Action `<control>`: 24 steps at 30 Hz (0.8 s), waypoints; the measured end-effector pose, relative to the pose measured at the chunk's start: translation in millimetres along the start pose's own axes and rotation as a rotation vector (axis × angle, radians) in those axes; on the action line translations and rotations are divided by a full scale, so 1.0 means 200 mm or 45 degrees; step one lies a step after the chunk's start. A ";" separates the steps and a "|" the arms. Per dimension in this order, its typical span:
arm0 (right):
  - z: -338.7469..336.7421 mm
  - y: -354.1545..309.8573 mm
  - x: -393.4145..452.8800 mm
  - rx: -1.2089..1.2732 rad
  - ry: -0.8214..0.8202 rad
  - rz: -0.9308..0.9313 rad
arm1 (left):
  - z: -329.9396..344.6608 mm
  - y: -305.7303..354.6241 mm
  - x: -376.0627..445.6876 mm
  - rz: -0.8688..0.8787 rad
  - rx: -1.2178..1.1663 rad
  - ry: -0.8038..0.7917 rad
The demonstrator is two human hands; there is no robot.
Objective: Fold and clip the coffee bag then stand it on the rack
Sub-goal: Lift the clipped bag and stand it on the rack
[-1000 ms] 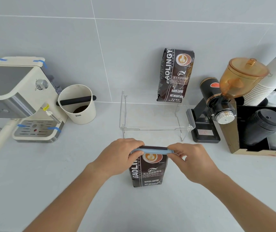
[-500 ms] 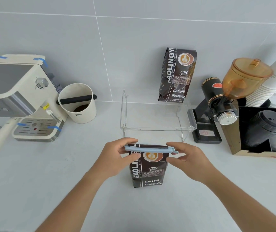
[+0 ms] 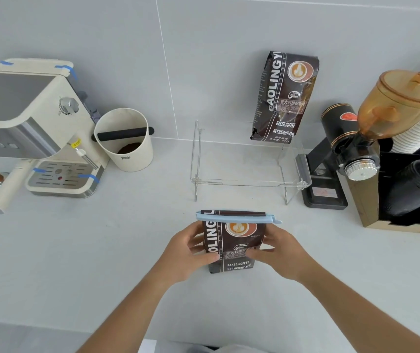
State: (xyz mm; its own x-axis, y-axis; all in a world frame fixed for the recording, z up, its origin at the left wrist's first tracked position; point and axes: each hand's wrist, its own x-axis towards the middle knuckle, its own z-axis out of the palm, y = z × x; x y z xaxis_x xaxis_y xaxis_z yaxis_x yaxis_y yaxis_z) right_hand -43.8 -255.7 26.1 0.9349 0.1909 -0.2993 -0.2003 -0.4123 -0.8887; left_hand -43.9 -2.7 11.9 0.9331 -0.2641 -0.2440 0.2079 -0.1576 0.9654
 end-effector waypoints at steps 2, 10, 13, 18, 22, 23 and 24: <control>0.01 0.02 -0.01 0.003 -0.005 -0.006 | 0.01 -0.03 -0.01 -0.036 -0.025 0.005; 0.05 0.08 -0.02 0.001 0.025 -0.004 | 0.05 -0.09 -0.02 -0.067 -0.088 0.046; 0.06 0.09 -0.02 0.010 0.040 0.001 | 0.05 -0.09 -0.02 -0.068 -0.087 0.068; 0.06 0.08 -0.02 0.033 0.052 0.000 | 0.04 -0.06 -0.02 -0.054 -0.075 0.066; 0.05 0.02 -0.01 0.057 0.107 -0.027 | 0.02 0.00 -0.01 -0.005 -0.112 0.096; 0.04 0.00 -0.01 0.059 0.123 -0.043 | 0.02 0.02 -0.01 0.008 -0.124 0.107; 0.03 -0.03 0.00 0.061 0.138 -0.058 | 0.01 0.04 0.00 0.021 -0.135 0.119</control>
State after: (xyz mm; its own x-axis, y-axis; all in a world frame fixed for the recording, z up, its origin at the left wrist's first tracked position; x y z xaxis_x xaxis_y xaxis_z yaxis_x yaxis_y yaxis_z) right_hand -45.0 -247.3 30.3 0.9691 0.1099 -0.2210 -0.1680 -0.3622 -0.9168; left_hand -43.0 -6.5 20.1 0.9590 -0.1750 -0.2228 0.2171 -0.0512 0.9748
